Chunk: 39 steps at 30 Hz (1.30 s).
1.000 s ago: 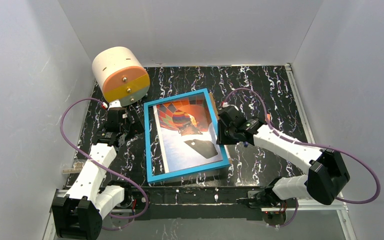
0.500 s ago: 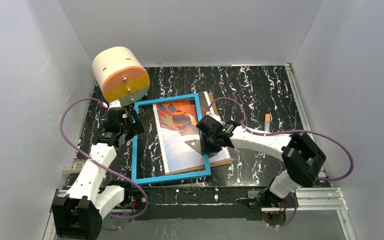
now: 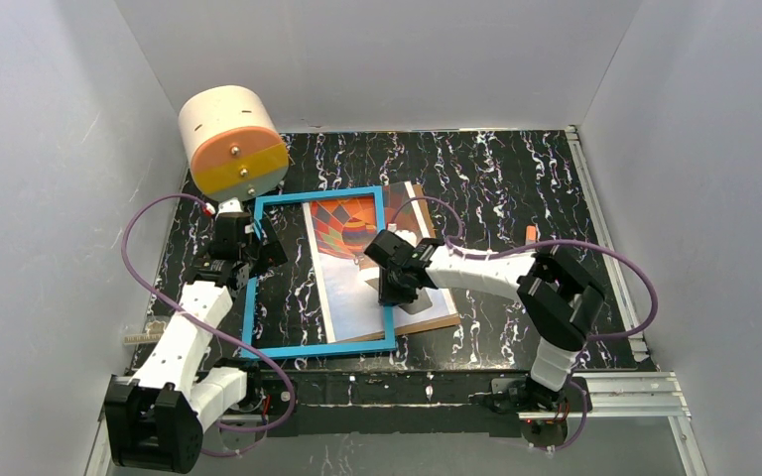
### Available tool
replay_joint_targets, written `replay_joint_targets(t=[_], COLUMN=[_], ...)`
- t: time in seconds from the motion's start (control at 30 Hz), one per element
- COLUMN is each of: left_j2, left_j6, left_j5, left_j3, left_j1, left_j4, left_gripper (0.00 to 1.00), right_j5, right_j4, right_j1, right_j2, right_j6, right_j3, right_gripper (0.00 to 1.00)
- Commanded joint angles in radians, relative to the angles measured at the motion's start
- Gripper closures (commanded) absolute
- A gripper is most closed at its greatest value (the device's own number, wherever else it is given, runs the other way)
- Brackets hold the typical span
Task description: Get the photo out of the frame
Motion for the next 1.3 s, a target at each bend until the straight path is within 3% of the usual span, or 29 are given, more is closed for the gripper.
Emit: replay_joint_targets(t=[0.0, 0.37, 0.6, 0.77, 0.93, 1.03, 1.1, 1.27], left_j2=[0.006, 0.066, 0.085, 0.105, 0.11, 0.118, 0.128, 0.18], left_j6=[0.002, 0.017, 0.023, 0.026, 0.028, 0.031, 0.035, 0.047], left_j5=[-0.006, 0.061, 0.089, 0.106, 0.119, 0.141, 0.17, 0.293], left_j3=[0.005, 0.006, 0.003, 0.006, 0.004, 0.002, -0.002, -0.009], left_j1=[0.004, 0.004, 0.004, 0.004, 0.004, 0.004, 0.004, 0.001], left_j4=[0.002, 0.023, 0.032, 0.035, 0.038, 0.042, 0.052, 0.078], left_gripper=[0.06, 0.06, 0.06, 0.06, 0.06, 0.06, 0.06, 0.07], right_j5=[0.019, 0.071, -0.005, -0.008, -0.052, 0.002, 0.047, 0.126], right_j4=[0.086, 0.046, 0.051, 0.049, 0.117, 0.088, 0.068, 0.002], right_j1=[-0.004, -0.018, -0.001, 0.026, 0.027, 0.025, 0.025, -0.012], right_j2=[0.003, 0.088, 0.124, 0.108, 0.034, -0.022, -0.062, -0.161], right_j6=[0.068, 0.035, 0.031, 0.022, -0.038, -0.043, -0.049, -0.045], right_j3=[0.082, 0.192, 0.187, 0.161, 0.131, 0.119, 0.096, 0.022], right_gripper=[0.99, 0.99, 0.99, 0.84, 0.54, 0.37, 0.3, 0.24])
